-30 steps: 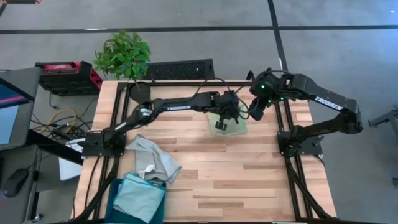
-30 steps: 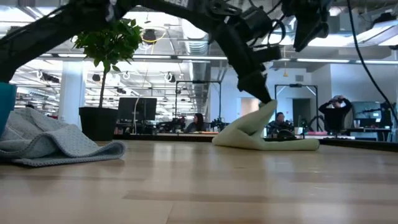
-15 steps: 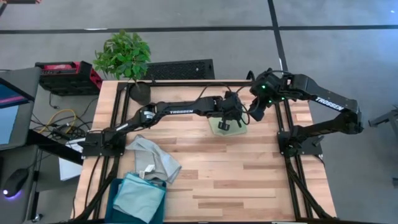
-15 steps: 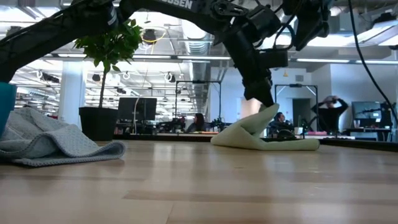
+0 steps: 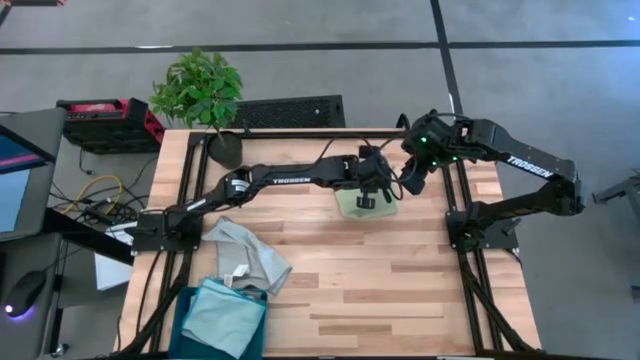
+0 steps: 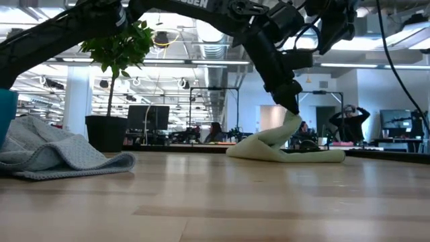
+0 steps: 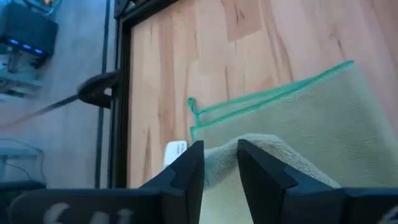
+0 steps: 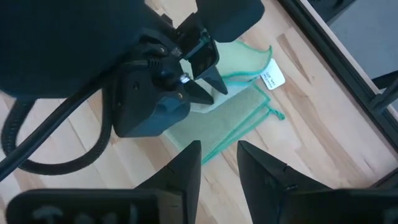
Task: Fold microfiber towels
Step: Fold the green microfiber towel, then put the green microfiber towel into the blue bin
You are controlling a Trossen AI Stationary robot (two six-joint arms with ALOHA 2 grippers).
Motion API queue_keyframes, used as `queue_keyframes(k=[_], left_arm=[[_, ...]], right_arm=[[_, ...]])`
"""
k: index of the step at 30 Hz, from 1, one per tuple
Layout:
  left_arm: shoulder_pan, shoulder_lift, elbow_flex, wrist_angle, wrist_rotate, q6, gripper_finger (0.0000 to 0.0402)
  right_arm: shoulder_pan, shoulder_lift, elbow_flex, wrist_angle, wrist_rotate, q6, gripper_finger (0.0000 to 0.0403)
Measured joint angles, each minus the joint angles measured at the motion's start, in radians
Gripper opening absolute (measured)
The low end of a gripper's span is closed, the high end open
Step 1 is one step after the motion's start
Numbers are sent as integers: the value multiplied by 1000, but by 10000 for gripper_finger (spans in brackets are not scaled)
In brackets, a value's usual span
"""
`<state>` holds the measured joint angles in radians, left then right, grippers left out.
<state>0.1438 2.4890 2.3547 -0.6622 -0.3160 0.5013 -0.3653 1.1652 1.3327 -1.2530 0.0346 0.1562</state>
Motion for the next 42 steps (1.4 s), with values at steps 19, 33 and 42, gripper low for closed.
queue_keyframes(k=[19,33,42], left_arm=[[3,-28,1,-497,295,-73,86],[34,-30,-14,-582,399,-67,86],[47,-85,-14,-694,445,-184,86]], right_arm=[[-2,0,0,4,0,2,127],[-2,1,0,8,0,-8,127],[-1,-5,0,5,-6,-81,127]])
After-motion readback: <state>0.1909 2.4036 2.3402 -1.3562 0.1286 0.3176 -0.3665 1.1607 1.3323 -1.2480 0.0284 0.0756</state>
